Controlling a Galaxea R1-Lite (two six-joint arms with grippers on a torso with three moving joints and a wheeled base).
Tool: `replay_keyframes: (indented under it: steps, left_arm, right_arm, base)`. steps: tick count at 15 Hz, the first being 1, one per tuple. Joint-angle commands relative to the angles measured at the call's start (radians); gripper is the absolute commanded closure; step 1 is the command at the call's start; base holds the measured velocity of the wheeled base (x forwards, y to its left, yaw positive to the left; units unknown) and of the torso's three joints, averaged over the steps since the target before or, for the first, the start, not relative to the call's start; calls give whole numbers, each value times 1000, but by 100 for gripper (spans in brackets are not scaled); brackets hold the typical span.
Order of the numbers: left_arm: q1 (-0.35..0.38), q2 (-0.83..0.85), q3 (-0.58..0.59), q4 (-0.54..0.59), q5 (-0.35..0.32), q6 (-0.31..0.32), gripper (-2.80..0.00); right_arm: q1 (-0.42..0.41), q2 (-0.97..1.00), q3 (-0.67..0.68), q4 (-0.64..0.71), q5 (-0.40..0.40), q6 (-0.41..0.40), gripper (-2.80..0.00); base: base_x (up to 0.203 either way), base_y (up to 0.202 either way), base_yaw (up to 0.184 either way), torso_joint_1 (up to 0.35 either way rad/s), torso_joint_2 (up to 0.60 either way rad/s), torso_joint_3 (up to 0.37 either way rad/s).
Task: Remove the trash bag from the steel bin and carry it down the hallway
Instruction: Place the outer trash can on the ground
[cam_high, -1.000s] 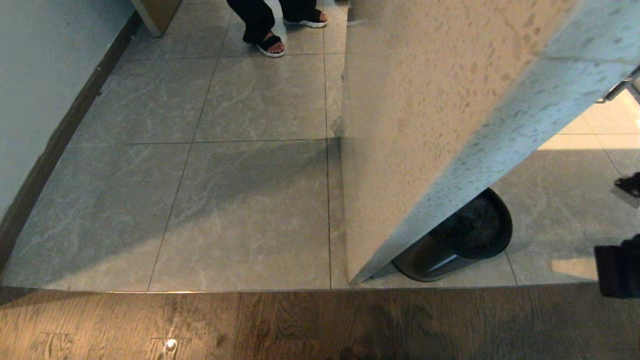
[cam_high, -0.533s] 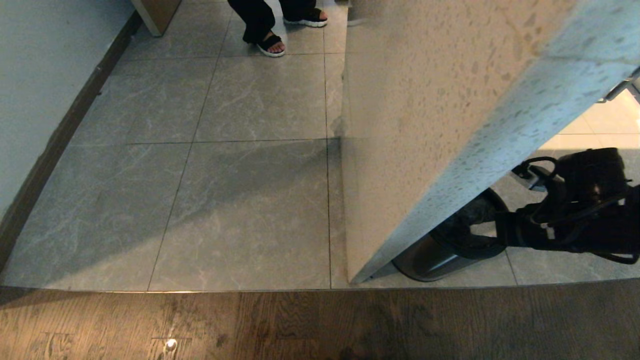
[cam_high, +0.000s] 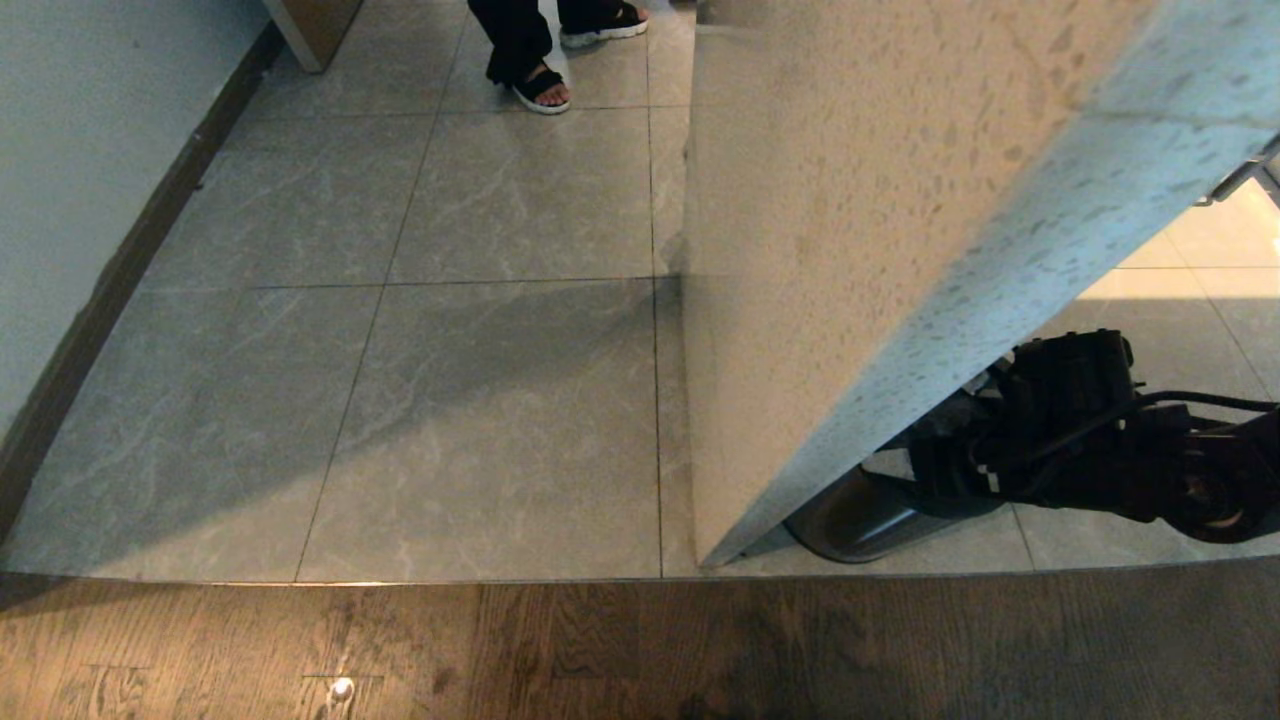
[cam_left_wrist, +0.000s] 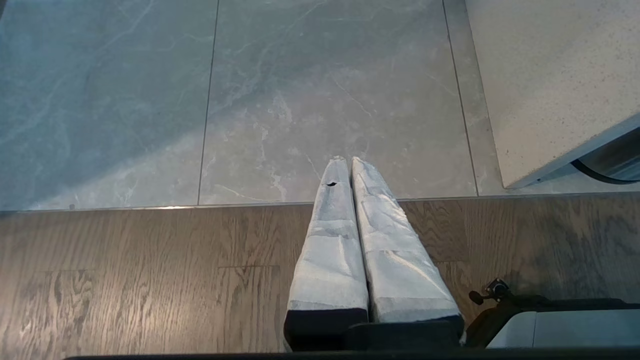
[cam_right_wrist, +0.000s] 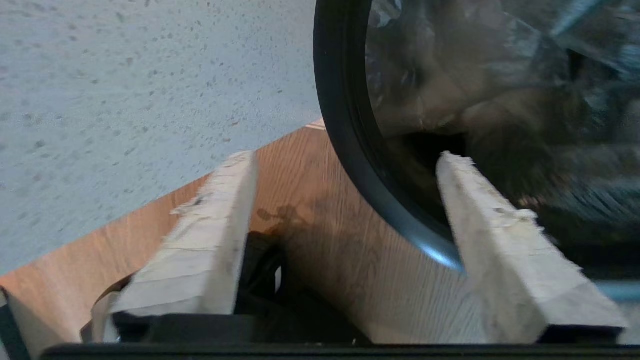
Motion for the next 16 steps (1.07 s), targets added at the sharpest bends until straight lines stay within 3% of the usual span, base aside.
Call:
replay_keyframes:
  steps: [1, 12, 16]
  left_arm:
    - [0, 1, 2, 0, 0, 0, 0]
    - [0, 1, 2, 0, 0, 0, 0]
    - [0, 1, 2, 0, 0, 0, 0]
  right_arm:
    - [3, 45, 2, -27, 4, -3, -280]
    - [42, 167, -7, -210, -13, -8, -280]
    - [41, 195, -10, -220, -29, -26, -280]
  base:
    - [0, 0, 0, 0, 0, 0]
    - [0, 0, 0, 0, 0, 0]
    - [0, 0, 0, 0, 0, 0]
